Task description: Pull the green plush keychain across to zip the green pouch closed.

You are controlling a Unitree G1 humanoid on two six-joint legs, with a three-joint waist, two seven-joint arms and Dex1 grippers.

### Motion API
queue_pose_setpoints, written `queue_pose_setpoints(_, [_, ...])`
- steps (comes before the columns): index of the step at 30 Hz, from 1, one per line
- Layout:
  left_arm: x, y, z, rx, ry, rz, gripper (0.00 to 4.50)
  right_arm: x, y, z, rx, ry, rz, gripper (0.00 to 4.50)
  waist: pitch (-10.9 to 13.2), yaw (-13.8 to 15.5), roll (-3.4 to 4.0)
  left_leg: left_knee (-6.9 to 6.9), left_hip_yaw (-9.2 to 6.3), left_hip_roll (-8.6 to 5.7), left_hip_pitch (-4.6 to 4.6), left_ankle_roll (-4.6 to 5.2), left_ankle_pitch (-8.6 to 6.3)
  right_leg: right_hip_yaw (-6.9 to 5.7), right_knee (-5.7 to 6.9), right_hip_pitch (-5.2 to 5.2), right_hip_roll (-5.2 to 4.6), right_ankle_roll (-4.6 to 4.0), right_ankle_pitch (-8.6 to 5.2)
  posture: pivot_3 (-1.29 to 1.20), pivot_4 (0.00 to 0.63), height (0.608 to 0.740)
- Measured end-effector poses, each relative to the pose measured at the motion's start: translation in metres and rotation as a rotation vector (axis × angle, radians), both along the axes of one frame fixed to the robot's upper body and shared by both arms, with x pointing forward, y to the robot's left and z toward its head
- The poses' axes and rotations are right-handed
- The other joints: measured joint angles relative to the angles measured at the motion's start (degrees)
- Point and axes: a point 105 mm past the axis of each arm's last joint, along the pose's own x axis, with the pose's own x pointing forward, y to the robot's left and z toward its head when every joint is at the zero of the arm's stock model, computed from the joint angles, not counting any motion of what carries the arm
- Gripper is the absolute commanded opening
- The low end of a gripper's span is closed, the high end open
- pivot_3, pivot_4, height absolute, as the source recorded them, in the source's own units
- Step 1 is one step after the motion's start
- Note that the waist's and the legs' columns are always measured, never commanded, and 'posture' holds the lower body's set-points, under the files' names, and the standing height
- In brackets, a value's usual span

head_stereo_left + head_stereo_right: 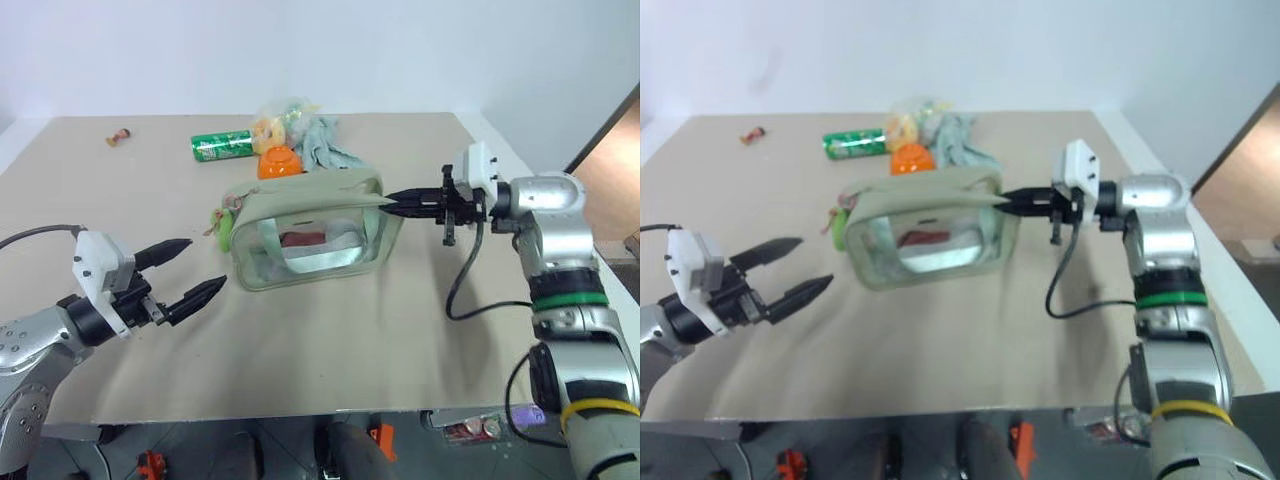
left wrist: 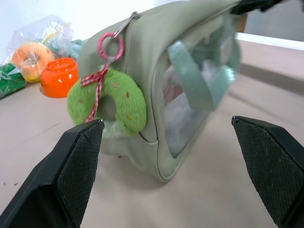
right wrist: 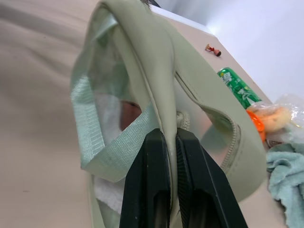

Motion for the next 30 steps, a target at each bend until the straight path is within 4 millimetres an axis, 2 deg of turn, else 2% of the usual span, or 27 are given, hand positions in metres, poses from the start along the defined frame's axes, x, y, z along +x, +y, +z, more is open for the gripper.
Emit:
queue_pose_setpoints(3, [0.005, -0.003, 0.002, 0.0, -0.008, -0.012, 4.5, -0.017, -0.002, -0.007, 0.027, 0.04, -0.041, 0.01, 0.0, 0.44, 0.0, 0.0, -0.04, -0.01, -0.01, -0.01, 0.01, -0.04, 0.0, 0.01, 0.0, 0.0, 0.0, 0.0, 0.15, 0.74])
queue_pose_setpoints(7, [0.01, 0.0, 0.002, -0.007, -0.009, 0.001, 4.5, -0.029, -0.004, -0.008, 0.039, 0.077, -0.081, 0.01, 0.0, 0.23, -0.01, 0.03, 0.03, -0.01, 0.03, -0.01, 0.01, 0.02, 0.0, 0.01, 0.01, 0.05, 0.03, 0.0, 0.15, 0.74])
queue_pose_setpoints(18, [0.016, -0.005, -0.003, -0.029, -0.001, -0.008, 4.5, -0.032, -0.007, -0.019, 0.088, 0.05, -0.15, 0.01, -0.02, 0.24, -0.04, 0.08, -0.02, -0.14, 0.04, 0.0, 0.01, 0.02, 0.0, 0.05, 0.1, 0.07, 0.05, 0.0, 0.15, 0.74])
queue_pose_setpoints(19, [0.016, -0.005, -0.003, -0.026, -0.004, -0.007, 4.5, -0.032, -0.008, -0.02, 0.088, 0.049, -0.15, 0.74, -0.02, 0.24, -0.04, 0.08, -0.03, -0.13, 0.04, 0.0, 0.01, 0.02, 0.0, 0.05, 0.12, 0.07, 0.05, 0.0, 0.15, 0.74])
queue_pose_setpoints(25, [0.016, -0.004, -0.006, -0.015, 0.005, 0.002, 4.5, -0.031, -0.011, -0.034, 0.095, 0.078, -0.18, 2.67, -0.03, 0.3, -0.04, 0.08, 0.0, -0.13, 0.03, 0.0, 0.01, 0.04, 0.0, 0.04, 0.1, 0.07, 0.05, 0.0, 0.15, 0.74])
queue_pose_setpoints(30, [0.015, -0.001, -0.011, -0.011, 0.021, 0.014, 4.5, -0.03, -0.013, -0.037, 0.11, 0.097, -0.203, 2.67, -0.03, 0.34, -0.05, 0.08, -0.03, -0.15, 0.03, 0.0, 0.01, 0.02, 0.0, 0.05, 0.08, 0.08, 0.05, 0.0, 0.15, 0.74])
